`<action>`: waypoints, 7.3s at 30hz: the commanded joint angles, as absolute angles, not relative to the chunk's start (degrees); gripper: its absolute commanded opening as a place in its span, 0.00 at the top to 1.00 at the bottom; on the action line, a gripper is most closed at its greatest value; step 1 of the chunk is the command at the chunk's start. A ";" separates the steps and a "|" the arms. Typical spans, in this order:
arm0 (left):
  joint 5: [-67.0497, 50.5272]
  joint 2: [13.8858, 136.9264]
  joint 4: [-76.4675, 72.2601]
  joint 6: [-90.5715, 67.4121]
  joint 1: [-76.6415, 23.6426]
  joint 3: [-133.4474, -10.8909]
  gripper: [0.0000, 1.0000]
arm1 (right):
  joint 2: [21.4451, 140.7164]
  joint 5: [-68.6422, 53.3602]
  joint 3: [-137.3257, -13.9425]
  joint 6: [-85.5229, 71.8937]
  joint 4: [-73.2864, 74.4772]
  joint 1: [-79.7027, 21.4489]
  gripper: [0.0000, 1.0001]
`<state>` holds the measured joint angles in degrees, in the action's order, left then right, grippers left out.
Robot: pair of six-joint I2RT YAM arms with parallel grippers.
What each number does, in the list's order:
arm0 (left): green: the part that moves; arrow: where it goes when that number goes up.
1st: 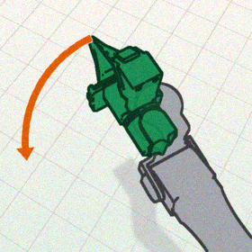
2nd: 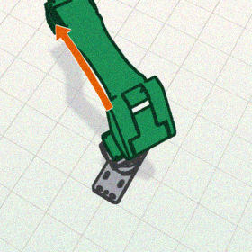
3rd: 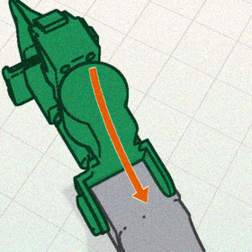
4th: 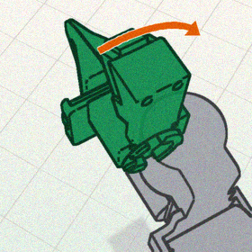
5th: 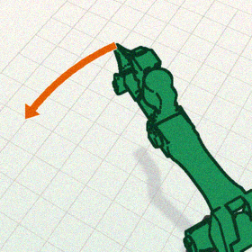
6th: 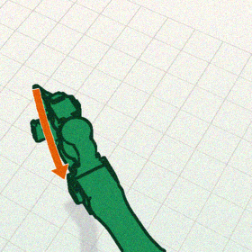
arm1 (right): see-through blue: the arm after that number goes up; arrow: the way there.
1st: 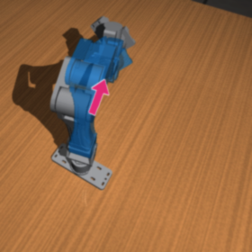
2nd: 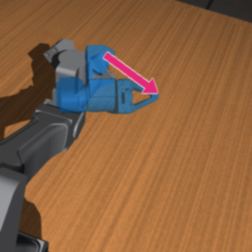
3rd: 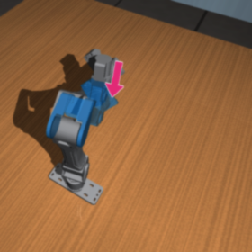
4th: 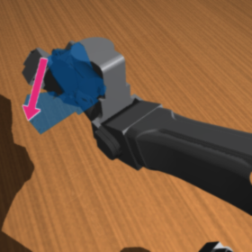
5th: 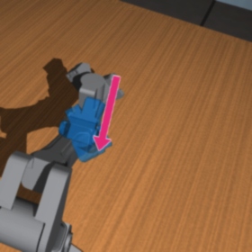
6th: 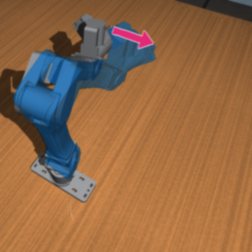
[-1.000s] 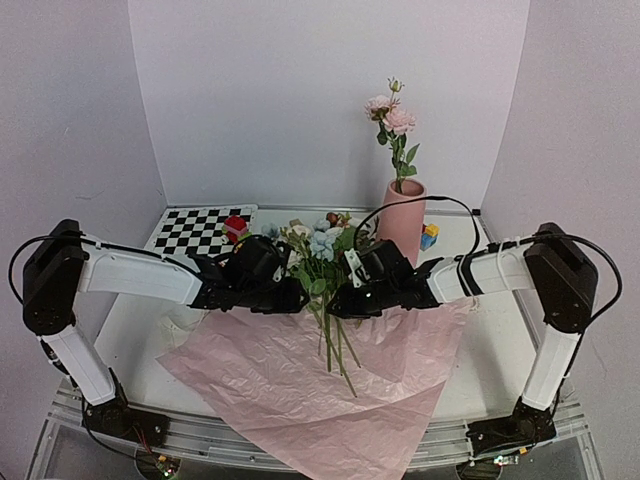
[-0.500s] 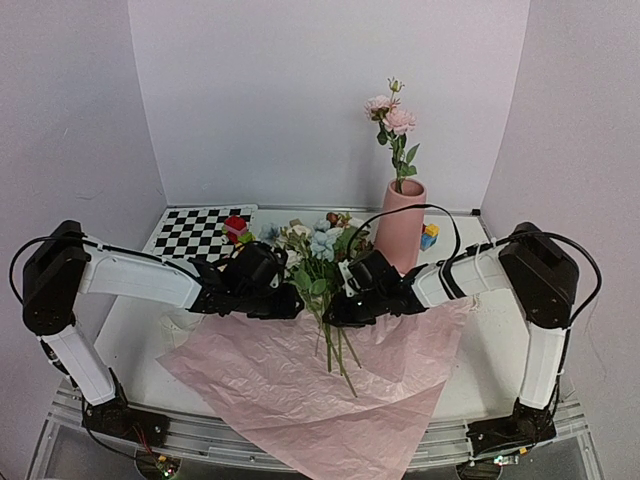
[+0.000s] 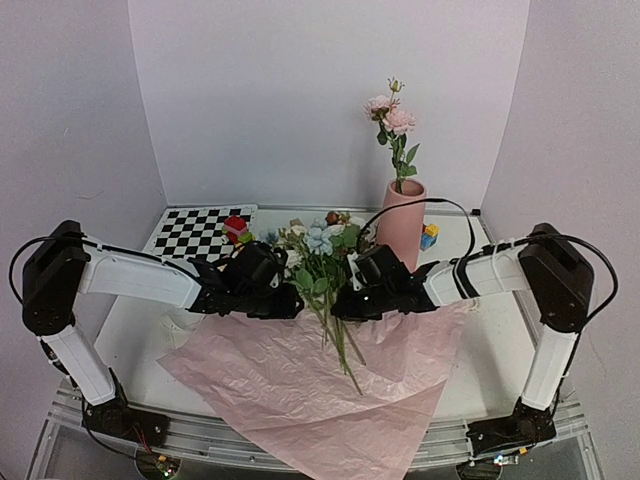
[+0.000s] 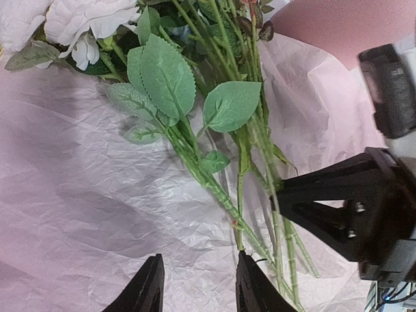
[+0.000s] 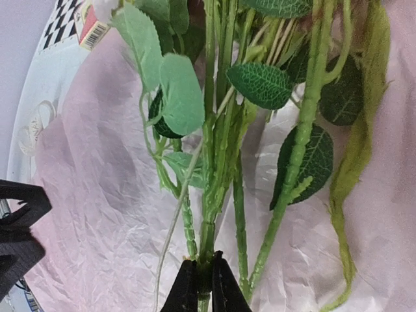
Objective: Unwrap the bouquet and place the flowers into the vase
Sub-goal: Insert the fake flower into the vase.
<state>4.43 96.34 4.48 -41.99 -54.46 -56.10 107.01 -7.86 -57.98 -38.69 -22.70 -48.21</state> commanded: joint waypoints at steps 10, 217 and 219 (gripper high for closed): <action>4.57 89.73 3.34 -41.47 -54.91 -55.90 0.60 | 91.85 -5.89 -54.74 -33.91 -23.07 -48.44 1.00; 12.93 57.84 -3.19 -48.86 -68.55 -42.32 0.97 | 102.42 -26.07 -75.26 -55.34 -50.68 -54.04 0.74; 13.06 57.57 -3.20 -48.88 -68.53 -41.97 0.86 | 102.09 -25.93 -75.27 -54.76 -50.69 -54.05 0.87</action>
<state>12.13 59.89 -0.44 -49.52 -68.31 -42.11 102.75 -25.30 -72.79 -55.54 -47.60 -53.74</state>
